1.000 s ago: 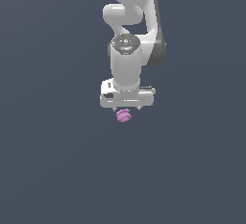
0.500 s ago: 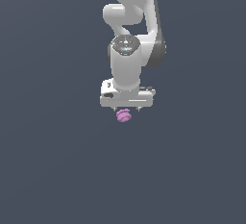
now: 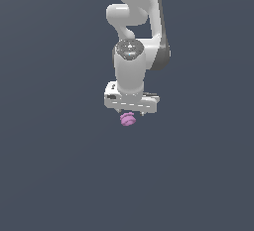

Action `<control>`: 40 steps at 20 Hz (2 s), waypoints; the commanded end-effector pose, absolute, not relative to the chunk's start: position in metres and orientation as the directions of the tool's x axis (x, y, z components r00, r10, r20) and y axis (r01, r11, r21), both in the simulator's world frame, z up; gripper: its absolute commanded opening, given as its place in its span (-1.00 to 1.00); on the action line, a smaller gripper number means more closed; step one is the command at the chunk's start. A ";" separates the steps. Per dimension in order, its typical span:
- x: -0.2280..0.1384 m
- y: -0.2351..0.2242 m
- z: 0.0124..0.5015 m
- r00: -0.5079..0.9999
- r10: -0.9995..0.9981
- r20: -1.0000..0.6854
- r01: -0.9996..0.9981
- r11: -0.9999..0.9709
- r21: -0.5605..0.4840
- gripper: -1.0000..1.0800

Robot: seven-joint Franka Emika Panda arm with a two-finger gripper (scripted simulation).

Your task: Pick up the object and move it to a goal position.

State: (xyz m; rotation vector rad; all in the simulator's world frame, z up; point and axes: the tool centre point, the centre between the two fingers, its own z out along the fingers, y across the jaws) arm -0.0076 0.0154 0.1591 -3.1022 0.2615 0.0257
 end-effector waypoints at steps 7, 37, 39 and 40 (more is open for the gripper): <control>-0.017 0.014 0.144 0.925 -0.380 -0.022 -0.380 -0.925 -0.020 0.92; -0.053 0.003 0.101 0.398 -0.917 -0.004 -0.917 -0.398 0.000 0.92; -0.054 0.003 0.099 0.374 -0.927 -0.002 -0.927 -0.374 0.000 0.92; -0.054 0.003 0.099 0.364 -0.931 -0.002 -0.931 -0.364 0.000 0.92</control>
